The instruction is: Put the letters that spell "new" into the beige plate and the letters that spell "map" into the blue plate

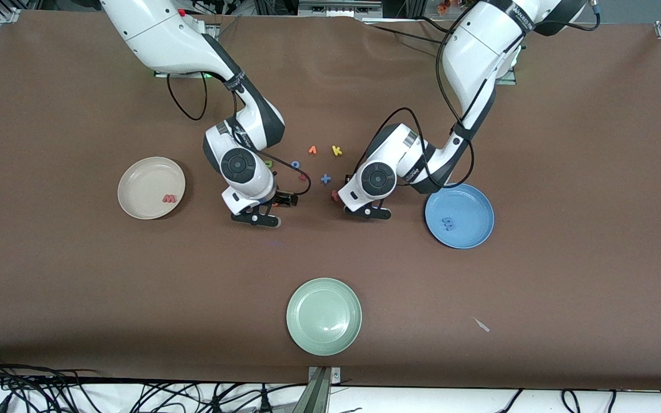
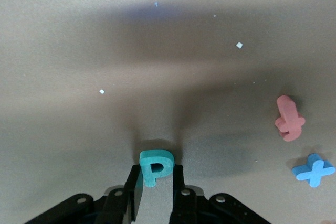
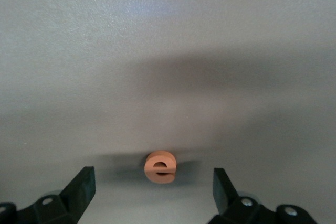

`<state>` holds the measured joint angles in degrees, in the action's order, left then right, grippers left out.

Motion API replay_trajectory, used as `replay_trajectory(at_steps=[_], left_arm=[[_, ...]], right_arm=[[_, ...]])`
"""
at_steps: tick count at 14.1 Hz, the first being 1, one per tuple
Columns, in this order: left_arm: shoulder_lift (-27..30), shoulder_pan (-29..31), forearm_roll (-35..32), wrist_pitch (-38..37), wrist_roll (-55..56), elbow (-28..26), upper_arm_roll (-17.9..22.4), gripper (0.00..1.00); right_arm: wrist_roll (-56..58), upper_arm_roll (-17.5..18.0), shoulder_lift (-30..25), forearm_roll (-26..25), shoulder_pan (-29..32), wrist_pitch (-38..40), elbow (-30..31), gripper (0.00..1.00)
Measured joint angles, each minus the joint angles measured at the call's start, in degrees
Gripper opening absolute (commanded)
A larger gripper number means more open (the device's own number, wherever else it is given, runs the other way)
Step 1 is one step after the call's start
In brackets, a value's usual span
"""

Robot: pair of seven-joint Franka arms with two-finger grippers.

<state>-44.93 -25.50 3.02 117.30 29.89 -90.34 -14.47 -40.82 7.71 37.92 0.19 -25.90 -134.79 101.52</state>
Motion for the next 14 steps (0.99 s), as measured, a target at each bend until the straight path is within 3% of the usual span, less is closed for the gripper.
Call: replay_trajectory(at_steps=[4,9,14], left_arm=[[0.0,0.0,0.0,0.0,0.0,0.0,0.0,0.23],[1.0,0.6,-0.4,-2.4,-0.3,0.8,0.4,0.23],[7.5,4.2,-9.3,-11.9,-5.2,1.6,1.7,0.24]], right_arm=[[0.0,0.0,0.6,0.0,-0.2,0.0,0.1,0.82],[0.0,0.0,0.7,0.0,-0.3,0.0,0.6,0.54],[0.1,-0.1,0.4,-0.1,-0.3,0.0,0.5,0.31]])
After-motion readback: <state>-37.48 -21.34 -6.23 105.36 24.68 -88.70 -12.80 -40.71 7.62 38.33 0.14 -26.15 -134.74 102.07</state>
